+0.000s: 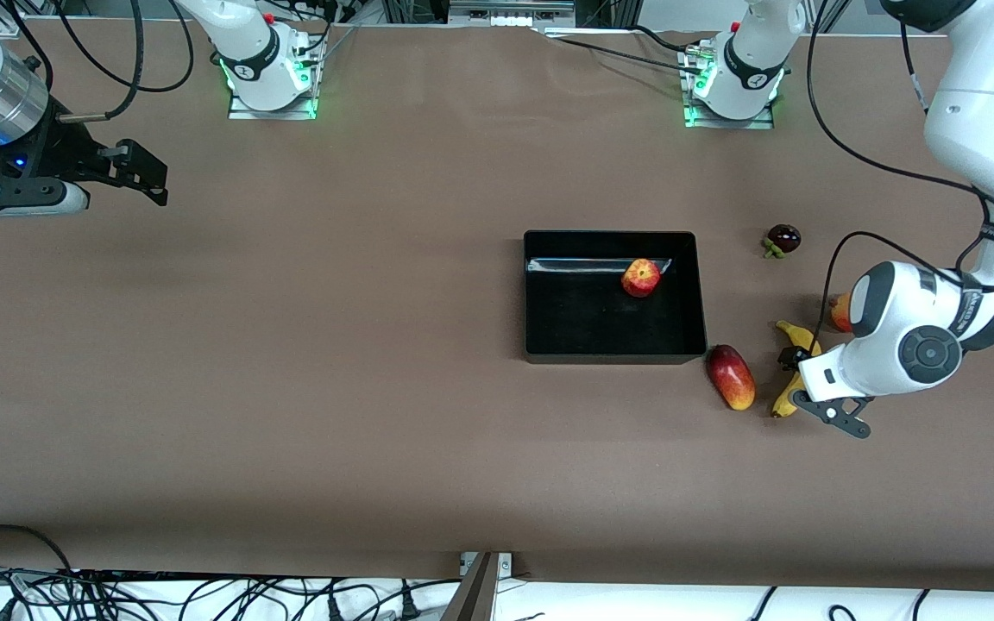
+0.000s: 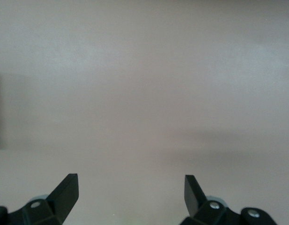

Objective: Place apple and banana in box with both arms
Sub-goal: 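Move the left gripper to the yellow banana and grasp it, then carry the banana into the black box and open the left gripper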

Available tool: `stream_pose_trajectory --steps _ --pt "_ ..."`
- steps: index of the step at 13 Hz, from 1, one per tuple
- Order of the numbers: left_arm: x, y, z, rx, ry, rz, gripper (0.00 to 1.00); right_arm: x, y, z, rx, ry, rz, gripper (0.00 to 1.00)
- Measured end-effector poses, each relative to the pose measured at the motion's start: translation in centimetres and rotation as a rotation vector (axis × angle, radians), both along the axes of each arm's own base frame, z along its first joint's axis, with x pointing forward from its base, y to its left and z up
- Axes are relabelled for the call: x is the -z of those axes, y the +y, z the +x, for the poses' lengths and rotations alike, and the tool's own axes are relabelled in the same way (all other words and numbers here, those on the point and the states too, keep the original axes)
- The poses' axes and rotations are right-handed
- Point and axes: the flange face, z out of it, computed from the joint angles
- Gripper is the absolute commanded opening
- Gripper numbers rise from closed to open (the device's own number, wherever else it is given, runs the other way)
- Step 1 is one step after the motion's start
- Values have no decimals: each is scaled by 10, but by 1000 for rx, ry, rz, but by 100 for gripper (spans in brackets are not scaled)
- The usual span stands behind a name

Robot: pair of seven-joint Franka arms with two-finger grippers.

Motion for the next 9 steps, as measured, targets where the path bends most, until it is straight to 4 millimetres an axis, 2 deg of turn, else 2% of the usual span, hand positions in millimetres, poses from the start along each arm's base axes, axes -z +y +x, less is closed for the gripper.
stream_pose_trajectory --steps 1,3,7,8,9 --pt "5 1 -1 33 9 -7 0 0 0 0 0 0 0 100" --pt "4 0 -1 89 11 -15 0 0 0 0 0 1 0 100" --pt "-6 3 4 92 -6 -13 0 0 0 0 1 1 0 100" --pt "-17 7 6 84 -14 -4 0 0 0 0 1 2 0 100" --pt "-39 11 9 66 -10 13 0 0 0 0 1 2 0 100"
